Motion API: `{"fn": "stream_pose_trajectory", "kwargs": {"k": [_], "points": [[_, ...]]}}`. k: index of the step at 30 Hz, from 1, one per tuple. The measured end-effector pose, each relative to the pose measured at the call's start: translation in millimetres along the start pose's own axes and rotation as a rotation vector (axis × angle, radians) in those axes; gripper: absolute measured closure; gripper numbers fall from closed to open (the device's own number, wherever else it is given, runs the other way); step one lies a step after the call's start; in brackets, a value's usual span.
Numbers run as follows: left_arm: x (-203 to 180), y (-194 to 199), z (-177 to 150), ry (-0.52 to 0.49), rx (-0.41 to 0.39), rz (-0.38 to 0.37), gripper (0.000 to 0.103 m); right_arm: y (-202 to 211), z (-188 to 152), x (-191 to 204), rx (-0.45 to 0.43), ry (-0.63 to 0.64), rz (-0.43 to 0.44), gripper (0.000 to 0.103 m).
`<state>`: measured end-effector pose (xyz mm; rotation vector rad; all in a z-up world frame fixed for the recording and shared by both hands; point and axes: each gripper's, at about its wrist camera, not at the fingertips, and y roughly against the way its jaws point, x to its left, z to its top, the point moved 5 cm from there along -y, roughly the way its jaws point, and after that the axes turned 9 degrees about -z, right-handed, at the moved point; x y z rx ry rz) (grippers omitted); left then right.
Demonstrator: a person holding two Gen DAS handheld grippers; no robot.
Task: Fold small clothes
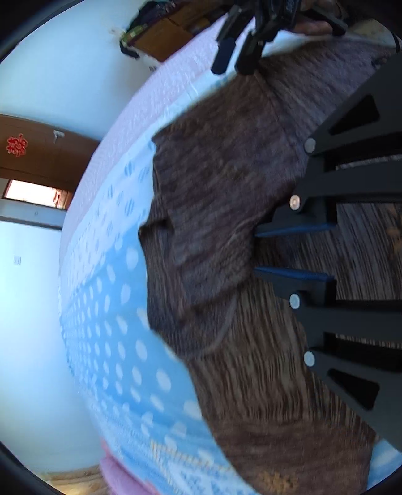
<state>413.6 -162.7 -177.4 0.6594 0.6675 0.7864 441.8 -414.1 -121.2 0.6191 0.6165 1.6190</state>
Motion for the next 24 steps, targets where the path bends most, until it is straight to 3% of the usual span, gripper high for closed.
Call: {"fn": "stream_pose_trajectory", "kwargs": {"k": [3,5,10,15,19,20,22,24], "points": [[-3.4,-8.5,-4.9,-0.013,0.032,0.016,0.085,8.2,-1.8,-15.4,-0.010,-0.025,-0.031,0.038],[-4.9,-5.2,-8.5,-0.031,0.024,0.032,0.098,13.3,-2.9,-30.7,-0.019,-0.065,-0.057,0.038],[0.1,21.2,-24.6,0.000,-0.005,0.043,0.100,16.3,-12.5,-57.5,-0.001,-0.141,-0.098,0.038],[4.3,28.1,-42.6,0.027,0.007,0.018,0.100,15.2,-14.9,-48.0,0.001,-0.116,-0.087,0.038],[7.2,31.3,-39.0,0.045,-0.013,0.010,0.100,17.3,-17.3,-21.5,0.000,-0.008,-0.068,0.038],[7.8,31.9,-37.2,0.052,-0.015,0.007,0.100,15.4,-19.8,-15.1,0.010,0.028,-0.081,0.038],[6.9,30.2,-37.6,0.052,0.003,0.001,0.100,4.8,-26.9,-8.7,0.054,0.106,-0.190,0.038],[3.6,26.7,-43.4,0.035,0.054,0.008,0.100,-6.9,-35.9,-21.3,0.145,0.062,-0.237,0.043]]}}
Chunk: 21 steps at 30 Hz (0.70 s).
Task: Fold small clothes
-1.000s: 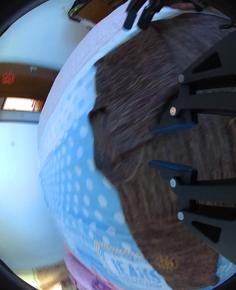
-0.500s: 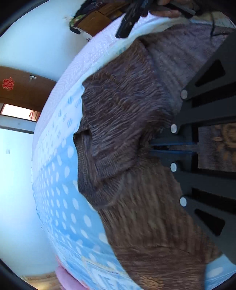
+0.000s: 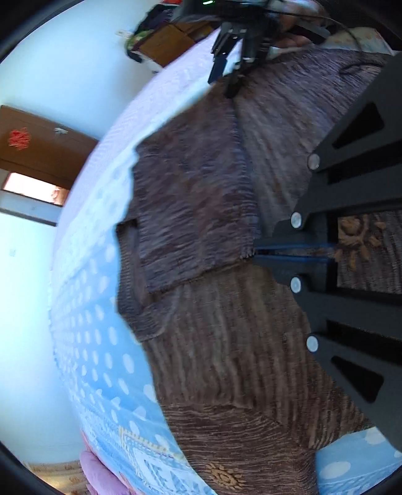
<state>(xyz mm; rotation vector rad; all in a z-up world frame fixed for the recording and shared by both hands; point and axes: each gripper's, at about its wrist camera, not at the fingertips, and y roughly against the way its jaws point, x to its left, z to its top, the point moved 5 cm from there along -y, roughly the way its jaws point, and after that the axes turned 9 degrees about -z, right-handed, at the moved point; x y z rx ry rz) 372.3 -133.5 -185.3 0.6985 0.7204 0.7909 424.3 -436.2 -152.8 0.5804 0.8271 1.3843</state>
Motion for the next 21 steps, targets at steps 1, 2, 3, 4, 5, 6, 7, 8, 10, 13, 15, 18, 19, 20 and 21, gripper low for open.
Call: {"fn": "stream_pose_trajectory", "kwargs": {"k": [1,2,3,4,5,6,7,8,10,13,15,18,19,20,21], "points": [[-2.9,0.6,-4.8,-0.013,0.016,0.001,0.100,-2.3,-3.2,-6.9,0.029,-0.038,0.021,0.043],[-4.5,1.9,-8.1,-0.023,0.019,0.001,0.100,0.2,-4.1,-15.3,0.033,-0.064,0.019,0.043],[-6.4,4.7,-11.1,-0.039,0.017,0.007,0.100,4.4,-3.0,-21.8,0.025,-0.068,-0.011,0.043],[-7.2,8.8,-12.4,-0.054,0.006,0.029,0.099,9.1,-0.8,-25.2,0.007,-0.072,-0.012,0.043],[-6.1,10.8,-11.1,-0.057,-0.006,0.044,0.099,13.4,2.4,-27.1,-0.010,-0.087,0.013,0.043],[-2.8,14.8,-5.1,-0.053,-0.039,0.077,0.099,14.7,7.3,-28.4,-0.014,-0.111,0.037,0.043],[2.4,17.7,1.9,-0.032,-0.074,0.105,0.098,13.5,13.2,-27.3,-0.017,-0.123,0.052,0.043],[7.8,19.7,9.2,-0.002,-0.103,0.118,0.098,10.7,21.8,-22.8,-0.027,-0.117,0.067,0.043],[18.4,20.0,22.2,0.071,-0.135,0.114,0.092,0.1,39.6,-15.4,-0.039,-0.103,0.052,0.043],[26.0,14.0,33.5,0.144,-0.152,0.107,0.073,-7.2,64.6,-8.6,-0.046,-0.160,0.107,0.043],[22.0,-2.7,35.6,0.148,-0.118,0.086,0.070,-2.4,74.9,-6.4,-0.066,-0.186,0.120,0.043],[11.1,-25.1,26.3,0.124,-0.055,0.094,0.070,3.1,82.8,12.2,-0.095,-0.137,0.102,0.043],[5.0,-24.7,25.4,0.091,-0.081,0.126,0.070,-3.4,79.8,23.6,-0.077,-0.067,0.067,0.043],[1.5,-24.8,23.6,0.072,-0.076,0.135,0.070,-11.8,76.1,30.2,-0.052,-0.013,0.029,0.043],[-1.0,-23.2,22.6,0.065,-0.073,0.137,0.070,-22.0,72.1,31.3,-0.018,0.018,-0.015,0.045]]}}
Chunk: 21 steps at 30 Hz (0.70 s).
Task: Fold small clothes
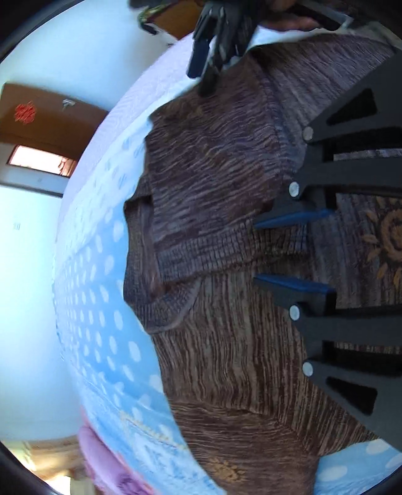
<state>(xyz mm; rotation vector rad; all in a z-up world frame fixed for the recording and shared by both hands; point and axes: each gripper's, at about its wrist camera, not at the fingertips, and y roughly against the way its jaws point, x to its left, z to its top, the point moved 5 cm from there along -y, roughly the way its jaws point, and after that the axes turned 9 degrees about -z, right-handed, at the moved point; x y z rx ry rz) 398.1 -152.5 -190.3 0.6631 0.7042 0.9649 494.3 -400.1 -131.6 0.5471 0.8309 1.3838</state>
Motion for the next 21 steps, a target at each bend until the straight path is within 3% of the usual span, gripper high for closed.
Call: {"fn": "stream_pose_trajectory", "kwargs": {"k": [1,3,5,8,10,12,15,18,21], "points": [[-0.5,2.8,-1.3,0.006,0.003,-0.020,0.070,-12.9,-10.1,-5.4,0.053,0.011,-0.065,0.048],[-0.9,7.1,-5.4,0.014,0.015,-0.054,0.068,-15.6,-23.6,-24.1,0.067,-0.050,-0.048,0.044],[-2.6,13.5,-11.4,0.001,0.014,-0.057,0.057,-9.2,-32.8,-46.8,0.071,-0.084,-0.114,0.042],[-3.0,21.7,-21.4,-0.011,0.035,-0.060,0.047,-4.0,-35.0,-64.3,0.087,-0.142,-0.106,0.042],[0.5,30.2,-26.7,-0.008,0.037,-0.054,0.047,8.3,-21.9,-62.1,0.016,-0.130,-0.135,0.043],[6.8,35.2,-27.3,0.002,0.035,-0.048,0.047,9.2,-6.3,-56.6,-0.029,-0.126,-0.099,0.043],[20.9,48.8,-26.5,0.014,0.015,-0.007,0.037,-10.5,19.0,-42.2,-0.014,-0.114,-0.060,0.043],[50.4,70.1,-28.7,0.032,-0.015,0.068,0.031,-56.2,27.4,-49.4,0.066,-0.090,-0.176,0.043],[100.2,98.4,-38.1,0.068,-0.039,0.161,0.027,-62.4,23.6,-78.5,0.085,-0.198,-0.245,0.043]]}}
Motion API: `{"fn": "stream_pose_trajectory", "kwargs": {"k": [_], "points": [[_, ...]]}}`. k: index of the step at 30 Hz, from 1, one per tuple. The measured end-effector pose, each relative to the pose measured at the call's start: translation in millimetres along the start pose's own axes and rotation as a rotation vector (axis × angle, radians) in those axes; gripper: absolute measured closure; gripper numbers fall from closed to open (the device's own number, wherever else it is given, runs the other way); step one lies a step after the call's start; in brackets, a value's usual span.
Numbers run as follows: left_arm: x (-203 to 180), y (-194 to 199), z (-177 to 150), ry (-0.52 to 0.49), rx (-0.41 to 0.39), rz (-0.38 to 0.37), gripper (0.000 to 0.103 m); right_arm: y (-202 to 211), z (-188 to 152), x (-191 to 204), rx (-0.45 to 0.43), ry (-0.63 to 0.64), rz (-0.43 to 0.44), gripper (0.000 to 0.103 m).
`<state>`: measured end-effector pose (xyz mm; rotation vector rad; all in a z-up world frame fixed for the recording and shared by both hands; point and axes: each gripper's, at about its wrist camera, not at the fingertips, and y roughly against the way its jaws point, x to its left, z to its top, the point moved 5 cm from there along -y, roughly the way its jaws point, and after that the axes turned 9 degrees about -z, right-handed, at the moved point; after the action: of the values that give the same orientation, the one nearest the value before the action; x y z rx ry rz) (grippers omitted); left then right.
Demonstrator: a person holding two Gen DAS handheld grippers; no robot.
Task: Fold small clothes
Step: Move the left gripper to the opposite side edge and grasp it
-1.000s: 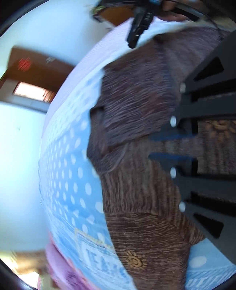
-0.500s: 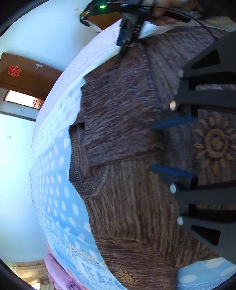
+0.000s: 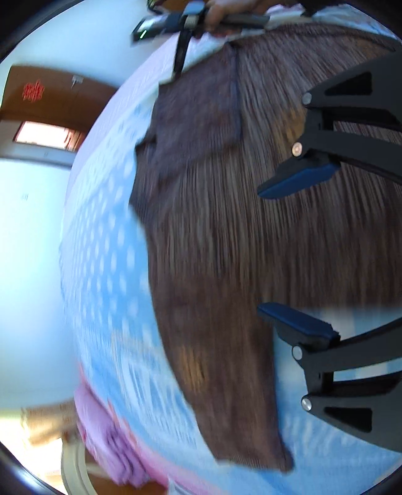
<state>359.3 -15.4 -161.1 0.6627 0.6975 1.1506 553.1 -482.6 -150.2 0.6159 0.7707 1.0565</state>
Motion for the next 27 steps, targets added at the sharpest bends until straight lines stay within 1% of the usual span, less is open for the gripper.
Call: {"fn": "stream_pose_trajectory", "kwargs": {"k": [1,2,3,4,5,6,7,8,9,10,11,12,13,14,15,16,18,19,21,23,27], "points": [[18.0,4.9,-3.1,0.016,-0.005,0.030,0.024,4.3,-3.3,-7.1,-0.004,-0.001,-0.035,0.043],[36.2,8.5,-6.2,0.033,-0.010,0.064,0.020,10.4,-6.6,-9.1,-0.011,0.006,-0.025,0.043],[65.0,14.2,-10.9,0.063,-0.016,0.116,0.020,19.1,-12.0,-10.0,-0.019,0.009,0.010,0.043],[87.2,17.6,-15.2,0.089,-0.014,0.150,0.020,31.2,-19.5,-9.4,-0.029,0.012,0.066,0.043],[101.9,19.7,-19.3,0.111,-0.009,0.173,0.020,45.7,-28.4,-5.6,-0.044,0.022,0.142,0.043],[126.7,23.7,-25.5,0.154,-0.005,0.210,0.020,58.7,-37.8,-0.2,-0.059,0.041,0.207,0.043],[146.6,27.9,-30.8,0.188,-0.009,0.244,0.020,68.3,-48.0,4.1,-0.072,0.064,0.254,0.043],[162.6,32.2,-35.4,0.215,-0.015,0.270,0.020,75.6,-60.5,10.6,-0.073,0.103,0.283,0.043],[183.4,37.3,-41.4,0.253,-0.023,0.297,0.020,74.8,-74.3,11.3,-0.049,0.126,0.272,0.045],[198.0,40.6,-46.2,0.281,-0.027,0.319,0.020,66.8,-86.4,10.2,0.001,0.139,0.257,0.052],[207.6,42.9,-49.7,0.300,-0.030,0.334,0.020,61.7,-93.8,4.4,0.021,0.127,0.266,0.052],[223.0,46.2,-55.3,0.335,-0.031,0.350,0.020,63.6,-96.3,-1.4,0.003,0.118,0.264,0.053],[232.8,47.6,-59.0,0.364,-0.031,0.358,0.020,67.3,-99.1,-8.0,-0.002,0.120,0.236,0.053],[242.5,50.2,-62.9,0.388,-0.035,0.368,0.020,71.7,-100.4,-13.0,-0.001,0.113,0.225,0.053],[247.6,50.6,-64.2,0.401,-0.038,0.373,0.020,73.9,-101.4,-14.1,0.001,0.108,0.217,0.053],[254.1,52.0,-66.0,0.415,-0.044,0.379,0.020,79.4,-102.3,-17.1,-0.008,0.111,0.192,0.053],[263.4,54.1,-68.3,0.433,-0.055,0.395,0.020,94.1,-105.1,-13.6,-0.049,0.132,0.150,0.053],[269.6,54.0,-69.2,0.456,-0.065,0.391,0.020,104.8,-105.6,-10.4,-0.078,0.144,0.150,0.053],[277.8,53.0,-69.9,0.505,-0.071,0.357,0.020,125.2,-103.7,-0.8,-0.114,0.154,0.191,0.052],[280.6,54.1,-68.2,0.537,-0.097,0.327,0.020,141.9,-104.3,15.5,-0.145,0.171,0.246,0.052],[274.7,51.7,-58.8,0.584,-0.138,0.232,0.020,169.7,-118.5,62.9,-0.204,0.285,0.299,0.051]]}}
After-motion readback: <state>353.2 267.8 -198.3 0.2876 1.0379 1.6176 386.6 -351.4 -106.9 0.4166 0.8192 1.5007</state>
